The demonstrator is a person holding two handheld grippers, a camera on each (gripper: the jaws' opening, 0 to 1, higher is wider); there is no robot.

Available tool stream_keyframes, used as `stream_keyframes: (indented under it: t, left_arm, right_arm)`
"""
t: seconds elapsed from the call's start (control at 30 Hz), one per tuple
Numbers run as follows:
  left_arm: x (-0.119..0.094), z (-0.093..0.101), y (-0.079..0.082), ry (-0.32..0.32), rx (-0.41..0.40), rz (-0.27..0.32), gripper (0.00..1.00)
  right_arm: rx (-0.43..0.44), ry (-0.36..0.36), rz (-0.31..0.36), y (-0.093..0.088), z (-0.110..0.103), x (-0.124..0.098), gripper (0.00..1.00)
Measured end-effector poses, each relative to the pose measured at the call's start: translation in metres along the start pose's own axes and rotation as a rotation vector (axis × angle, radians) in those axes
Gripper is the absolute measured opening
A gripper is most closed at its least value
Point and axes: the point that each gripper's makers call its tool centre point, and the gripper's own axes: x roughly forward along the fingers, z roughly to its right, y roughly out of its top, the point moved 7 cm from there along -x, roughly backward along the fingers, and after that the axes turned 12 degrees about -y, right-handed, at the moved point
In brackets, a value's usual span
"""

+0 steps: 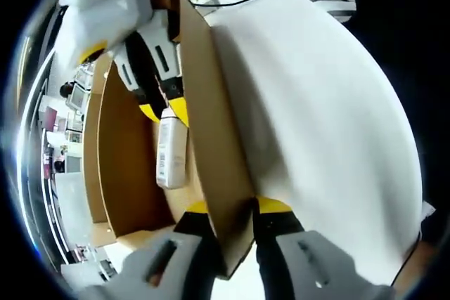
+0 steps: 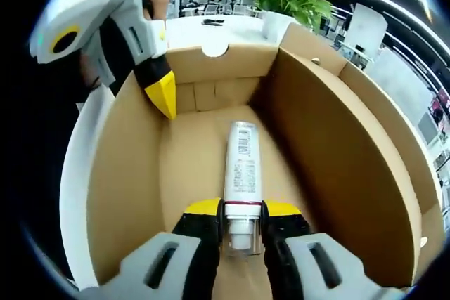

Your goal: Operate the shoe box by opening the lid, removing the specified soft item, and placing it in the target area until the item is outside and the box remains undamaged.

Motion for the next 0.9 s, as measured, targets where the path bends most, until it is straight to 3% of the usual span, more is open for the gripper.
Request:
stream_keyframes:
  t: [0.43,0.63,0.67,0.8,0.9]
  left_arm:
    - [-0.001,0.000,-0.002,0.000,-0.002,0.001,0.16]
    - [-0.001,0.000,0.000,-0.003,0.001,0.007,0.16]
    - [0.000,0.001,0.000,-0.003,0.000,0.007,0.16]
    - [0.000,0.001,0.000,-0.004,-0.001,0.007,0.16]
    - [0.000,0.001,0.000,-0.004,-0.003,0.009,0.16]
  right_arm:
    - [0.050,0.008,0.003,0.000,-0.002,0.000,0.22]
    - [0.084,0.025,0.031,0.009,-0.002,-0.001,0.36]
    - [0.106,0.044,0.073,0.016,-0.005,0.000,0.37]
    - [0.143,0.055,0.109,0.027,-0.011,0.007,0.43]
    - [0.268,0.066,0.110,0.035,-0.016,0.018,0.51]
